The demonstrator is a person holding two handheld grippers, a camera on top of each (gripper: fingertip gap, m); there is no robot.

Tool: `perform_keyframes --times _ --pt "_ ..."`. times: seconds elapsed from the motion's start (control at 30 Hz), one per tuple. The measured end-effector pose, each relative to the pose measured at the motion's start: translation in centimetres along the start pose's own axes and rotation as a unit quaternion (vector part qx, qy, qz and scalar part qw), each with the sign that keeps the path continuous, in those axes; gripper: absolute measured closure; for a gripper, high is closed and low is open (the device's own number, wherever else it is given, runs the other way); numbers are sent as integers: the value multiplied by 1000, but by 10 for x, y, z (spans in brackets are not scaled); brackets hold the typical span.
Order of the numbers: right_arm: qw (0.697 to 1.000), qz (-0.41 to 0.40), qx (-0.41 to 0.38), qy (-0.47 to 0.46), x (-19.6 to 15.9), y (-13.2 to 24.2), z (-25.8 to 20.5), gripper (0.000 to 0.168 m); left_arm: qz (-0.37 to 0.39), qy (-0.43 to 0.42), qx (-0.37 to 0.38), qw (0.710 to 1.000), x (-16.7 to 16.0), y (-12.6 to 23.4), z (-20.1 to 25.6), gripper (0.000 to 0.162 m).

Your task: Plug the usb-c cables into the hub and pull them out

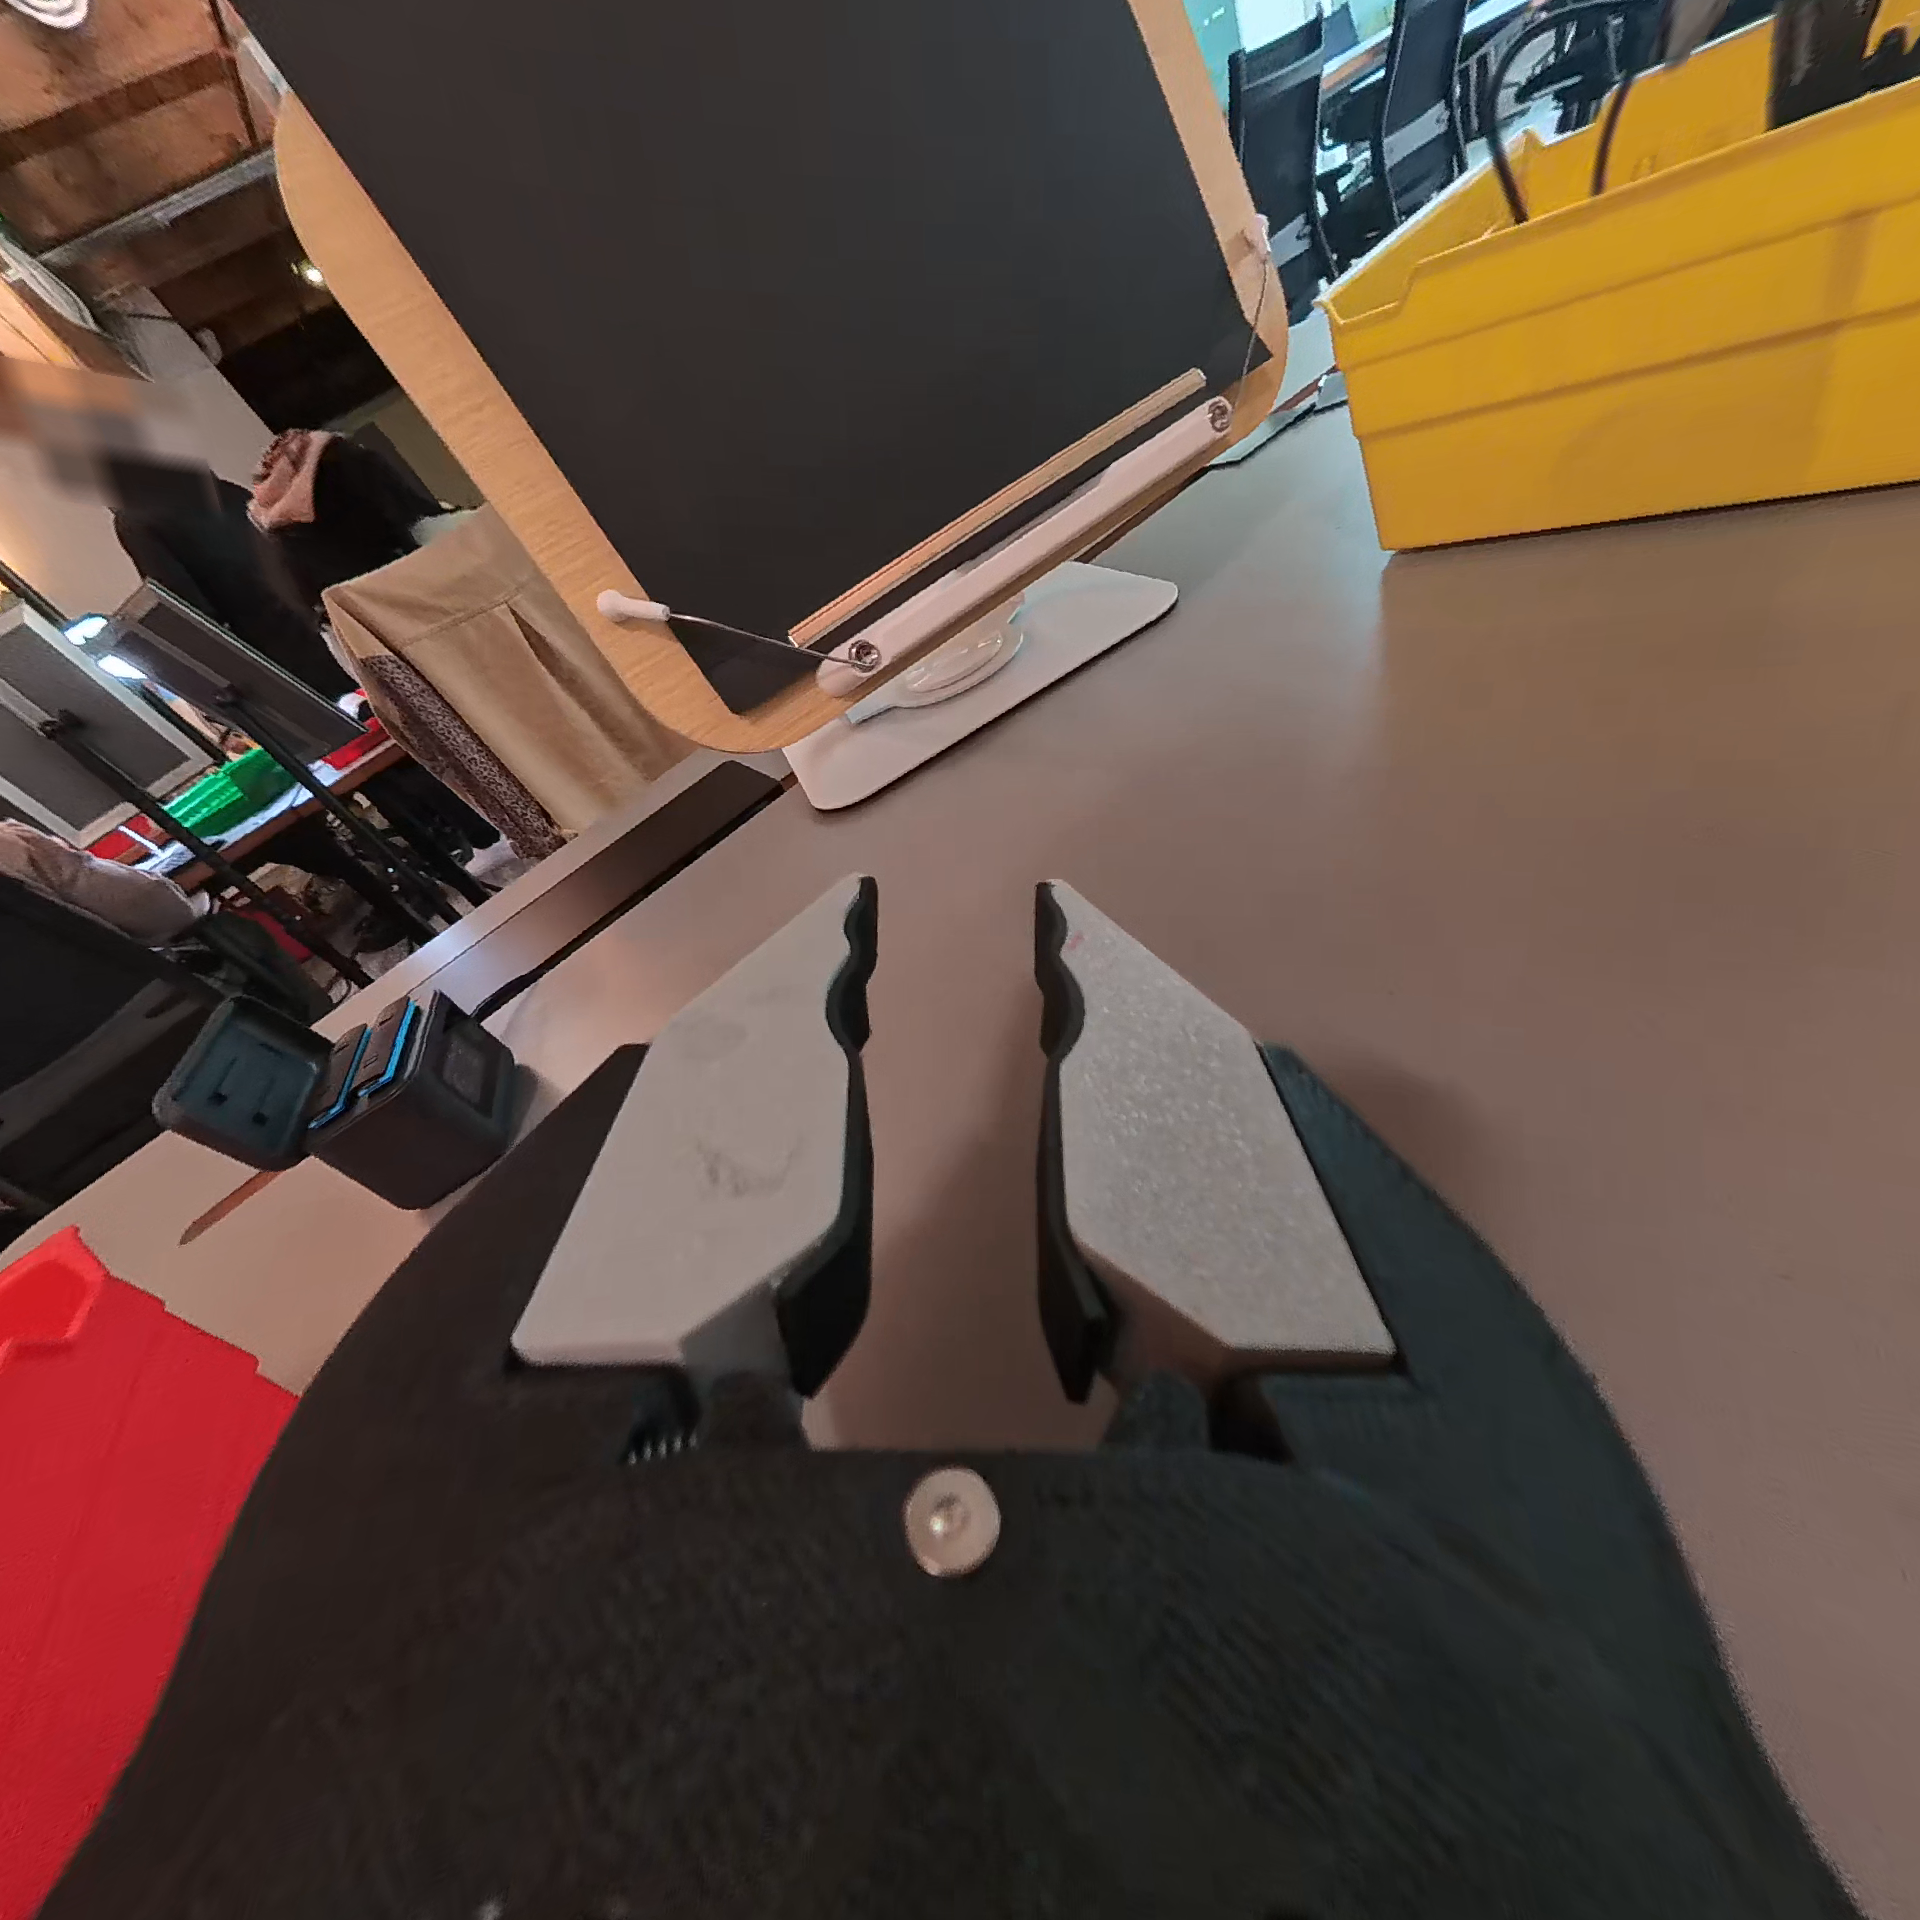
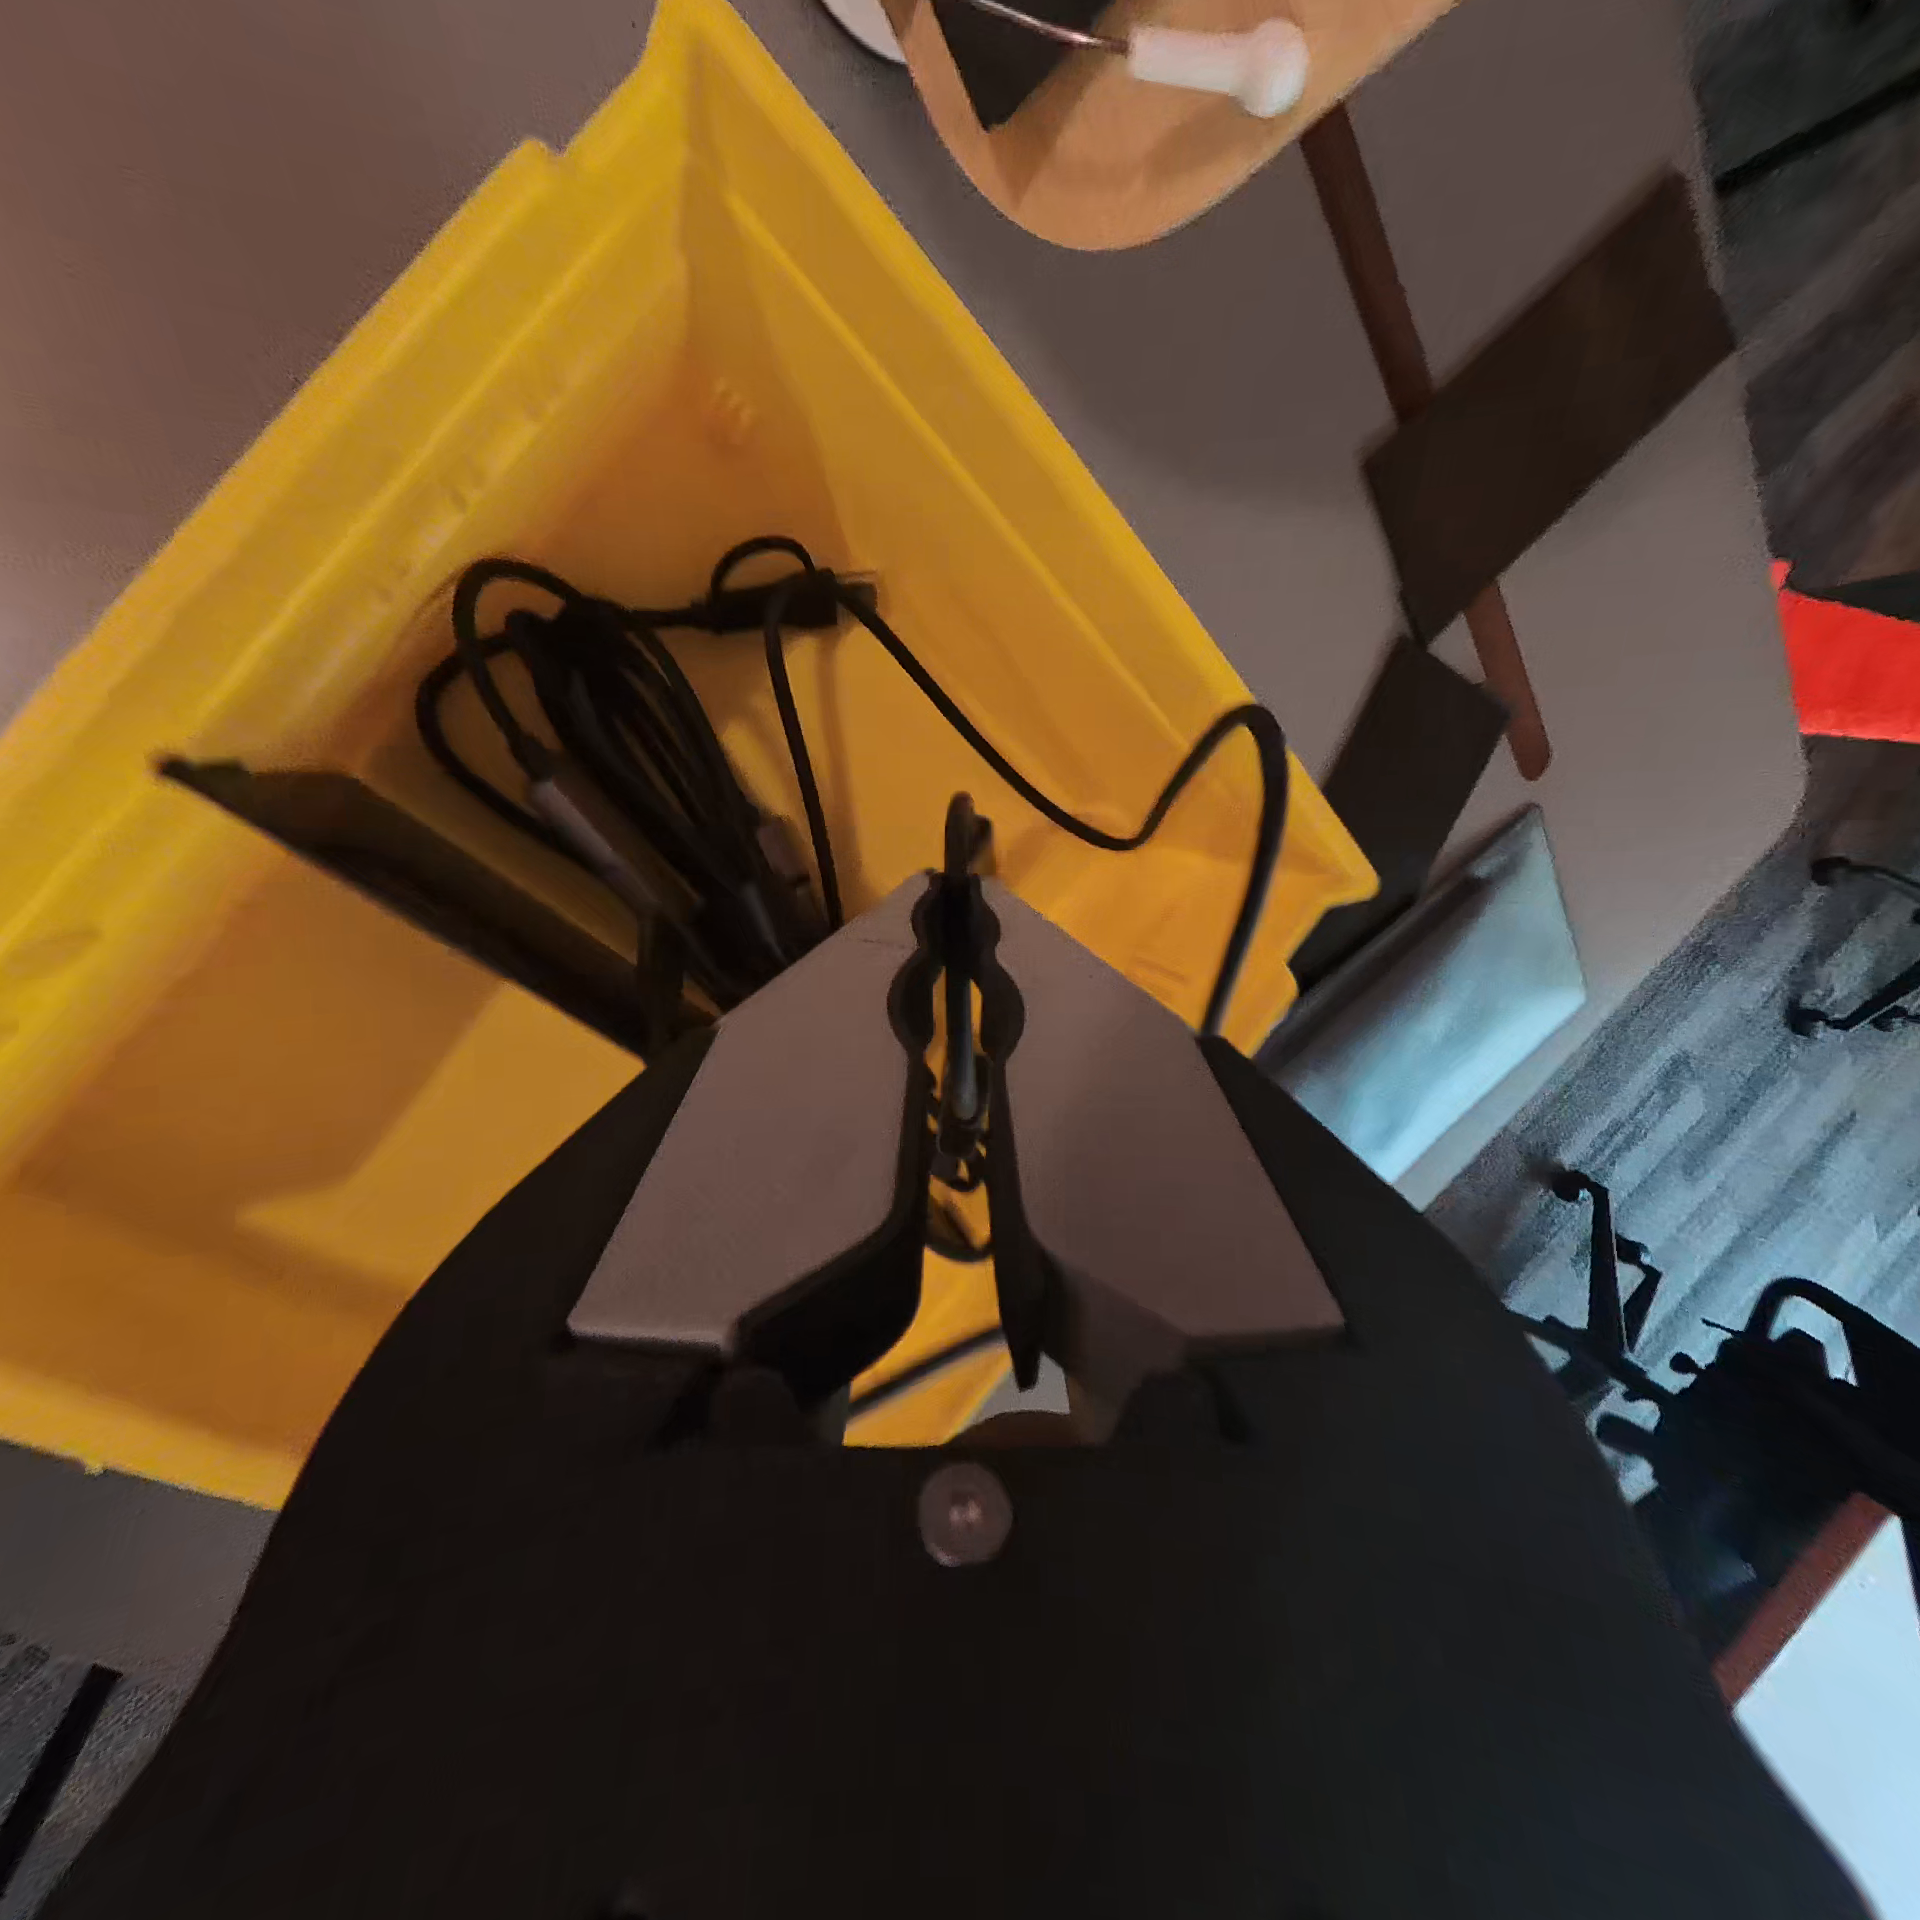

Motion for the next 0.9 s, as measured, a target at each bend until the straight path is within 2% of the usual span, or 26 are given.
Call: perform_keyframes --times 0.1,0.13,0.17,0.2,0.33,0.4,0.47,0.6,0.67,0.77,0.9 --pt "999 -33 2 9 15 -30 -16 167 0 5 2 1000 -1 2 -2 133" --pt "999 -37 13 17 19 -37 -25 157 0 9 2 1000 -1 3 -3 132" --pt "999 -36 18 26 21 -39 -31 138 1 14 2 1000 -1 3 -3 132" --pt "999 -23 17 29 24 -35 -34 128 1 18 2 1000 -1 4 -4 132" --pt "990 121 43 -53 38 14 -34 117 0 28 -10 1000 -1 4 -3 129" --pt "977 184 33 -103 40 45 -31 104 -4 34 -19 999 -1 2 -1 126" --pt "959 241 22 -146 44 72 -38 103 -5 41 -28 999 0 1 1 124" --pt "921 346 87 -156 76 116 -103 92 -8 49 -40 998 0 0 2 121" --pt "904 387 123 -136 100 127 -148 92 -8 57 -46 997 -1 0 2 121" --pt "879 429 175 -115 136 116 -211 100 -13 78 -60 995 -2 1 2 118" --pt "894 384 202 -111 165 38 -251 92 -10 98 -72 993 -3 4 1 116"
Point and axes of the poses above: each gripper's, where its closed fingertips meet, y back along the fingers, x out of its top, z = x × y across the jaws, the point moved 5 cm from there along y, back along the fingers, and after that the axes turned 2 degrees about -x, right-handed, at the moved point
